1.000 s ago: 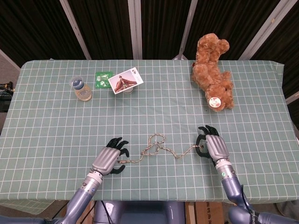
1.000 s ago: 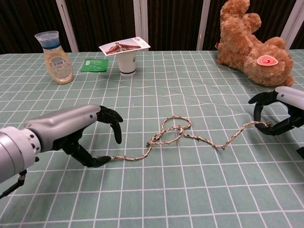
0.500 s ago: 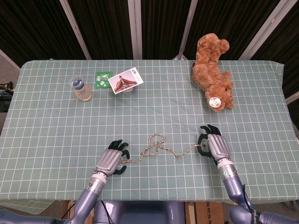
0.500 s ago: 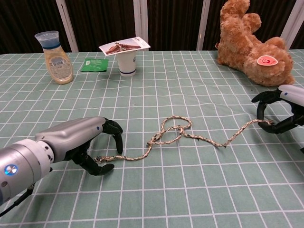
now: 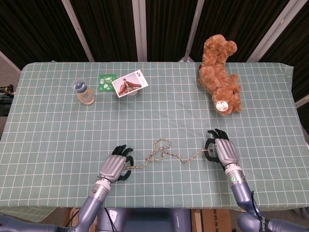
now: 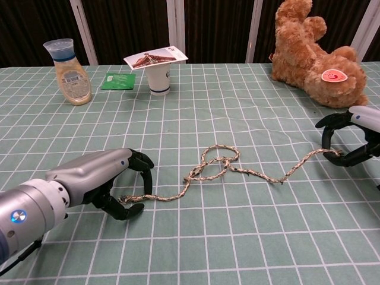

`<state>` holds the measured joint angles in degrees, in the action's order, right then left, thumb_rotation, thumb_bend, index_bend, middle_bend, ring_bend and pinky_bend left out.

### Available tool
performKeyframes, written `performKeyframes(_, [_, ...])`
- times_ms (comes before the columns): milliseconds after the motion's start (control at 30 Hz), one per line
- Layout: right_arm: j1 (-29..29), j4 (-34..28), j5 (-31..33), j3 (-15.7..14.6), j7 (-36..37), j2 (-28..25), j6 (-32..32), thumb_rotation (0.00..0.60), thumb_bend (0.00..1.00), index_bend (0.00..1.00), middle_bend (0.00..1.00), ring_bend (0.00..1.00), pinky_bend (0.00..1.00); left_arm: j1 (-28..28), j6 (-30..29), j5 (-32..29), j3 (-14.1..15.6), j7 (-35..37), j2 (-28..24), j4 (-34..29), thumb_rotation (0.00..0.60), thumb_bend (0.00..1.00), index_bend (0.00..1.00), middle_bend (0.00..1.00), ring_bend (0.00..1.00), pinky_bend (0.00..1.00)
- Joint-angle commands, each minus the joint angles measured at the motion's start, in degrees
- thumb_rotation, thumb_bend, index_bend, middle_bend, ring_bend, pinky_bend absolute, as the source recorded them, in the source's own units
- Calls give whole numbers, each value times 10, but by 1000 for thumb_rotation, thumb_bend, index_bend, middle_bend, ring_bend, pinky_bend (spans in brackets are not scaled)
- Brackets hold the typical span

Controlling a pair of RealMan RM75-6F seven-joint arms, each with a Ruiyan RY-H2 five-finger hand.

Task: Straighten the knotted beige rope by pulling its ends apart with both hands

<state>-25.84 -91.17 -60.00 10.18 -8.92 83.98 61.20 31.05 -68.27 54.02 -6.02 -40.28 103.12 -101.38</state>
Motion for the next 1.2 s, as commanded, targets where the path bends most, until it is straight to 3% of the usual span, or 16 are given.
performKeyframes(33, [0, 1, 1, -1, -1, 0, 0, 600, 463, 611, 184, 0, 0, 1, 0, 0, 1, 3, 1, 1, 600, 498, 493, 144, 0, 0])
performKeyframes(533, [1, 5, 3, -2, -2, 1, 2, 600, 467, 611, 184, 0, 0, 0, -8, 3, 9, 14, 1, 10, 600, 545, 553, 158, 0, 0])
performKeyframes(767, [4, 2, 2, -2, -1, -7, 5, 600, 468, 611, 184, 0, 0, -2, -13, 14, 9, 22, -23, 2, 600, 555, 557, 159, 0, 0])
performKeyframes(1000, [13, -5, -2, 5, 10, -38, 17, 600, 468, 611, 184, 0, 0, -13, -23, 35, -4, 56, -100, -34, 600, 559, 557, 160, 0, 0])
performKeyframes(1200, [31, -9, 0, 12, 38, -78, 27, 600, 468, 611, 184, 0, 0, -31, -27, 68, -7, 104, -206, -54, 600, 559, 558, 160, 0, 0])
